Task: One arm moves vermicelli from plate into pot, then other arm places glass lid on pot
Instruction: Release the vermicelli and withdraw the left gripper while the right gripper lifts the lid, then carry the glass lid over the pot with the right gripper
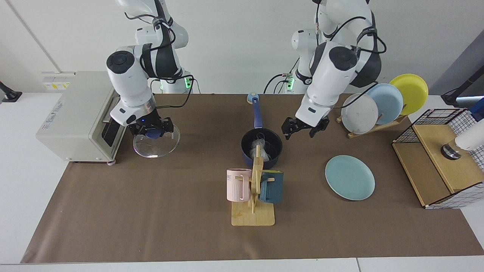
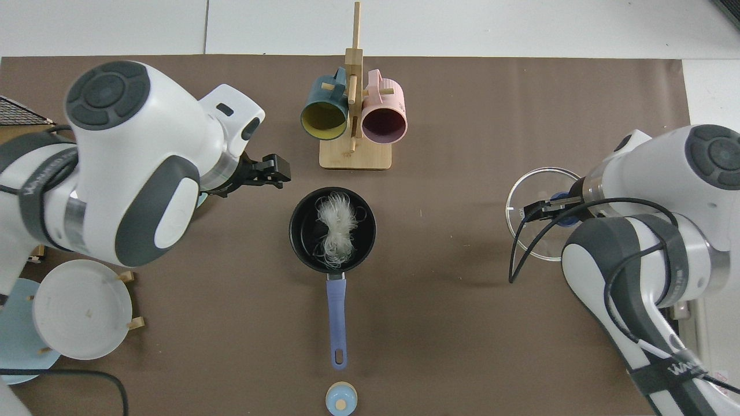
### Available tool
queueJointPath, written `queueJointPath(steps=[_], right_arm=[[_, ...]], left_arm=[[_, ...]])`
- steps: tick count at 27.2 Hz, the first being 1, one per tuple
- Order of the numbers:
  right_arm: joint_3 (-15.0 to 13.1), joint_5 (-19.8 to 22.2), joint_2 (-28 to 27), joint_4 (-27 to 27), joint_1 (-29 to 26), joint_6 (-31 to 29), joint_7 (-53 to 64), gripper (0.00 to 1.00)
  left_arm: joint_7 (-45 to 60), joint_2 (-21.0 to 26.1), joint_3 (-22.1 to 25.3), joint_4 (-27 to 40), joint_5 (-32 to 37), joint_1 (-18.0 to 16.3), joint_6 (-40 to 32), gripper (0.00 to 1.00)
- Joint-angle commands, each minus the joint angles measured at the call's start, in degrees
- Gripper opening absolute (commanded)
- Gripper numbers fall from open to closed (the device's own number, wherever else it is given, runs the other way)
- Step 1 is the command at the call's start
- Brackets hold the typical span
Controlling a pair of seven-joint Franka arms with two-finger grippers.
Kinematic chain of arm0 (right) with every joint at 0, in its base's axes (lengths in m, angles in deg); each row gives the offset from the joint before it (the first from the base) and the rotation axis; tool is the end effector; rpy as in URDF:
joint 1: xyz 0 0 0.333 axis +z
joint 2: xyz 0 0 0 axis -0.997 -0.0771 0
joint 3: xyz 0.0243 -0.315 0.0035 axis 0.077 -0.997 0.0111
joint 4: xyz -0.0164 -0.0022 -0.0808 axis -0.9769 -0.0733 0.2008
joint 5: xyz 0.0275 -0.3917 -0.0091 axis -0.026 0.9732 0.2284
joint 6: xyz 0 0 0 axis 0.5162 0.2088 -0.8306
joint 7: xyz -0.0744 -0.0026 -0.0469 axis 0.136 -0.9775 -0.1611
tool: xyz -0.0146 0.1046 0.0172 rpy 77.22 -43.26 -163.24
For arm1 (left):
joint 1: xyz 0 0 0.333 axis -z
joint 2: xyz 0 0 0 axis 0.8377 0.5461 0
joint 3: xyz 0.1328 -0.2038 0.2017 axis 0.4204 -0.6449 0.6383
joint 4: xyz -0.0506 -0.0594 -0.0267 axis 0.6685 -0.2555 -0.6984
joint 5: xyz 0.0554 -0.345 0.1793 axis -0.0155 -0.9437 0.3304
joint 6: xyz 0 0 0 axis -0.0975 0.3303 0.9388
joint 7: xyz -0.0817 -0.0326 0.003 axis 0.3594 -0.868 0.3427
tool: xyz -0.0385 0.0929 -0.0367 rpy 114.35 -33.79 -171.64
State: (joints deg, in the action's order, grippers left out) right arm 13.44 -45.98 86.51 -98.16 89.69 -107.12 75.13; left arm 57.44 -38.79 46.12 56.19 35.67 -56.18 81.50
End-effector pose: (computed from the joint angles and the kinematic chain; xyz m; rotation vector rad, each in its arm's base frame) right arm 0.5646 0.0581 0.4480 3.1293 0.1288 -0.0161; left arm 0.5915 -0.1964 0.5174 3.0626 0.1077 -0.0225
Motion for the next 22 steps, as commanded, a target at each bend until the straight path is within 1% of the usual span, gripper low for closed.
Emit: queueJointPath(steps=[1,5,7,10,14,19,22], right_arm=[[0.3,-0.5,1.8,-0.2,4.1,1.7,-8.9,0.01],[0.3,-0.6,1.9,0.1,8.6,1.6,-16.1,0.0],[0.3,-0.6,1.8,1.0,10.8,1.7,-20.1,0.0],[0.4,-0.6,1.5,2.3,14.3,1.8,-25.2,0.0],[0.4,-0.6,0.4,5.1,17.9,3.9,-31.7,0.0],[0.4,-0.8,-0.9,7.1,22.9,4.3,-39.5,0.0],[0.4,-0.7,-2.5,9.2,25.7,4.8,-44.5,0.0]], left_arm=[[-11.9,-6.3,6.4,0.1,0.8,0.2,-7.0,1.0],[-19.6,-9.3,11.8,0.0,0.8,0.2,-12.2,1.0],[-23.5,-10.7,14.4,0.1,0.8,0.1,-13.5,1.0],[-28.8,-11.6,17.2,0.2,0.8,-0.3,-14.3,1.0],[-29.5,-11.6,17.6,0.3,0.6,-0.8,-13.7,1.0],[-29.0,-11.6,17.6,0.4,0.2,-0.9,-12.2,1.0],[-28.7,-11.6,17.3,0.5,0.0,-0.8,-12.7,1.0]])
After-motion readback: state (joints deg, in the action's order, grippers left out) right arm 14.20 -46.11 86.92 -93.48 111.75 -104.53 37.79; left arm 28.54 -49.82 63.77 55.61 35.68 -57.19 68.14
